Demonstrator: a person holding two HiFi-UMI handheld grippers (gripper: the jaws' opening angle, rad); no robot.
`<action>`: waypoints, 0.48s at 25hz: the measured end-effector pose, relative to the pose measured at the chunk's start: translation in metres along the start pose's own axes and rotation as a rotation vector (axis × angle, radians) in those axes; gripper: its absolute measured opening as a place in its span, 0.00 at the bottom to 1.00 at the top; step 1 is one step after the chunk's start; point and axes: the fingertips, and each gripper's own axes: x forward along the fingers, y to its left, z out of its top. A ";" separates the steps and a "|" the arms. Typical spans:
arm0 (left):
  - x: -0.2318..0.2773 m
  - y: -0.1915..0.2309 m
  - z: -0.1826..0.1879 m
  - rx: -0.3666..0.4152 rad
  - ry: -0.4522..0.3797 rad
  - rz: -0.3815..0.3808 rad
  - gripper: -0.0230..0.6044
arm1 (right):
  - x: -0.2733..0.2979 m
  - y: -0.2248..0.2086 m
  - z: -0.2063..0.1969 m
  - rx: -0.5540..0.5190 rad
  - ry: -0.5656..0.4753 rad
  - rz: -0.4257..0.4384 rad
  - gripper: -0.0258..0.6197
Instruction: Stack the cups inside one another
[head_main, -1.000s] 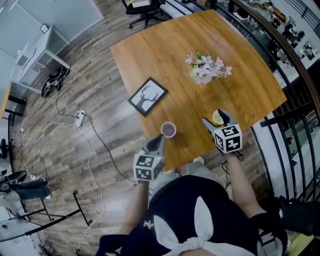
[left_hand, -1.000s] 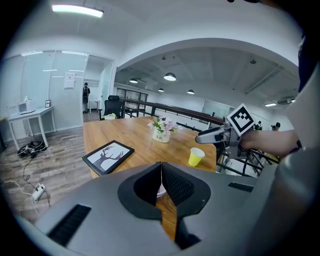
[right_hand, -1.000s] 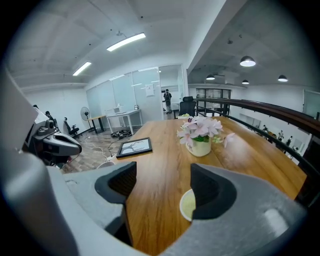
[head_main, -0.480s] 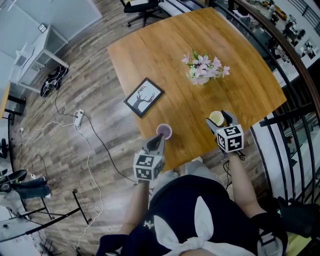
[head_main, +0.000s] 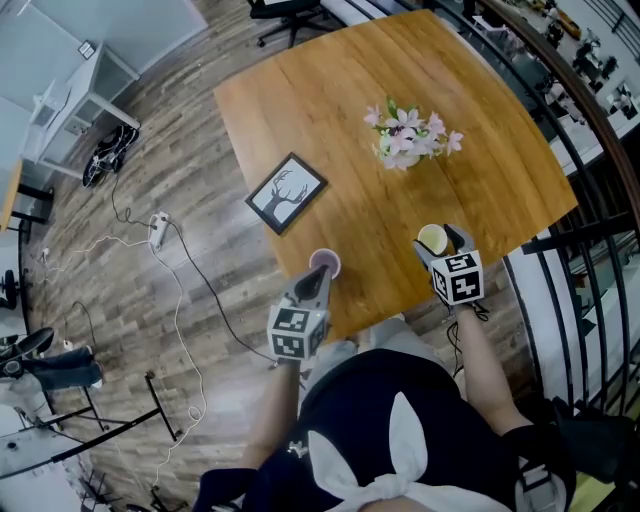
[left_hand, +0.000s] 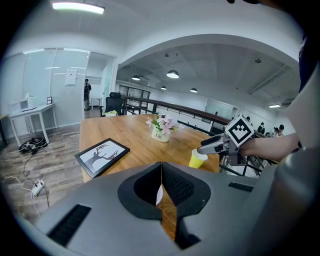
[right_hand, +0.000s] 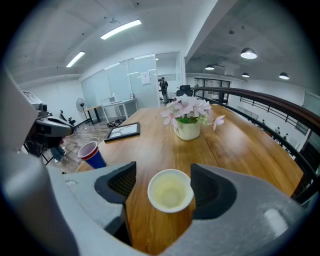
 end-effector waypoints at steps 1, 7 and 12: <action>0.001 0.000 0.000 -0.001 0.001 0.001 0.07 | 0.002 -0.001 -0.002 -0.005 0.009 0.000 0.56; 0.008 -0.001 0.001 -0.008 0.008 0.010 0.07 | 0.012 -0.006 -0.015 -0.055 0.062 0.000 0.56; 0.012 -0.001 0.000 -0.012 0.012 0.014 0.07 | 0.020 -0.009 -0.026 -0.065 0.094 0.001 0.56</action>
